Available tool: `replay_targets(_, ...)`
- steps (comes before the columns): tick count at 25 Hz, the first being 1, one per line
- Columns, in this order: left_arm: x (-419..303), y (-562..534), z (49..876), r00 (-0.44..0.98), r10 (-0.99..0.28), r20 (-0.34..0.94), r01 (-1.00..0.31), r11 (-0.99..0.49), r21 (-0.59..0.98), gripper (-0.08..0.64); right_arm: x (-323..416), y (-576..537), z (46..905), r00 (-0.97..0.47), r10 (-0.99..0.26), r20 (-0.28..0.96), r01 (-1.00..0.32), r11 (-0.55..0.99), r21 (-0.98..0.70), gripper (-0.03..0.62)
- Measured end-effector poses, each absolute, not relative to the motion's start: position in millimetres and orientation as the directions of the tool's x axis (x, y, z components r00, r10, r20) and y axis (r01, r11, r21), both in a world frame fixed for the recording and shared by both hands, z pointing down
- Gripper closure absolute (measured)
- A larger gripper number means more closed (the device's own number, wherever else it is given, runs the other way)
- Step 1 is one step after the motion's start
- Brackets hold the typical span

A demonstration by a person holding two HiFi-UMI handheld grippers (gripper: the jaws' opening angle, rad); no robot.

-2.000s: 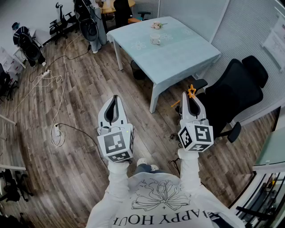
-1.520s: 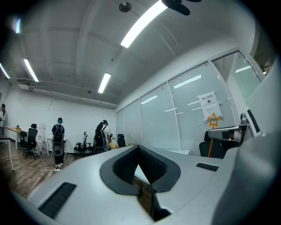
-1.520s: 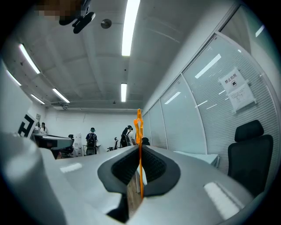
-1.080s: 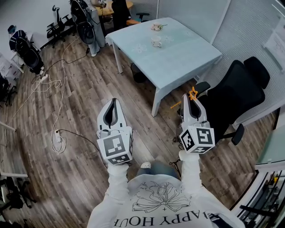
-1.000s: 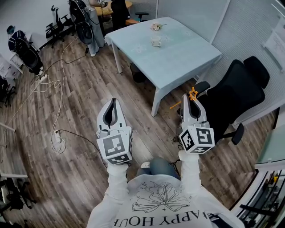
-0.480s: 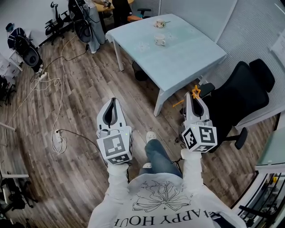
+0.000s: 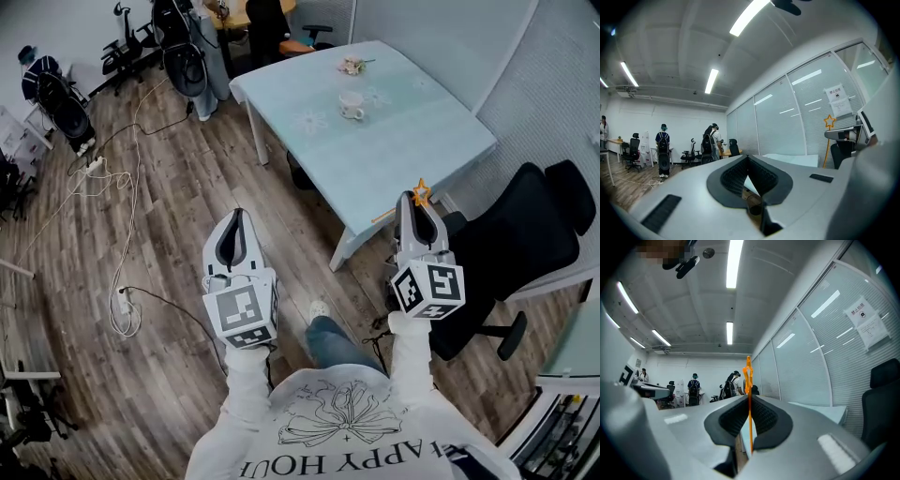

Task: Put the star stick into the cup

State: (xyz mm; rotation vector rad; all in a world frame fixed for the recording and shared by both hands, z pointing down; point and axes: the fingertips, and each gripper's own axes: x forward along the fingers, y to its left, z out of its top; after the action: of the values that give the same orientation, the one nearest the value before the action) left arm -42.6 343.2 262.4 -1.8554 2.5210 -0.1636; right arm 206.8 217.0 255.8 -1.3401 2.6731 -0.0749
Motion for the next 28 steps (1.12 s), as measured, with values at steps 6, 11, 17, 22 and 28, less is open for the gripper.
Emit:
replay_targets(6, -72, 264, 255, -0.301, -0.953, 0.043, -0.951, 0.296, -0.091, 0.554, 176, 138, 244, -0.6, -0.789, -0.129, -0.786, 0.612, -0.091, 0.571)
replay_targets(11, -88, 203, 248, -0.298, -0.954, 0.036, -0.951, 0.293, -0.096, 0.554, 160, 76, 240, -0.597, -0.791, -0.132, -0.788, 0.61, -0.088, 0.571)
replay_targets(17, -104, 157, 254, -0.292, -0.955, 0.052, -0.954, 0.287, -0.089, 0.554, 146, 31, 242, -0.598, -0.792, -0.122, -0.791, 0.608, -0.074, 0.571)
replay_targets(22, -117, 127, 263, -0.282, -0.957, 0.074, -0.958, 0.276, -0.079, 0.554, 138, 1, 242, -0.588, -0.8, -0.12, -0.799, 0.597, -0.067, 0.571)
replay_targets(28, -137, 79, 276, -0.265, -0.961, 0.08, -0.963, 0.26, -0.072, 0.554, 124, -45, 253, -0.57, -0.814, -0.113, -0.811, 0.58, -0.082, 0.571)
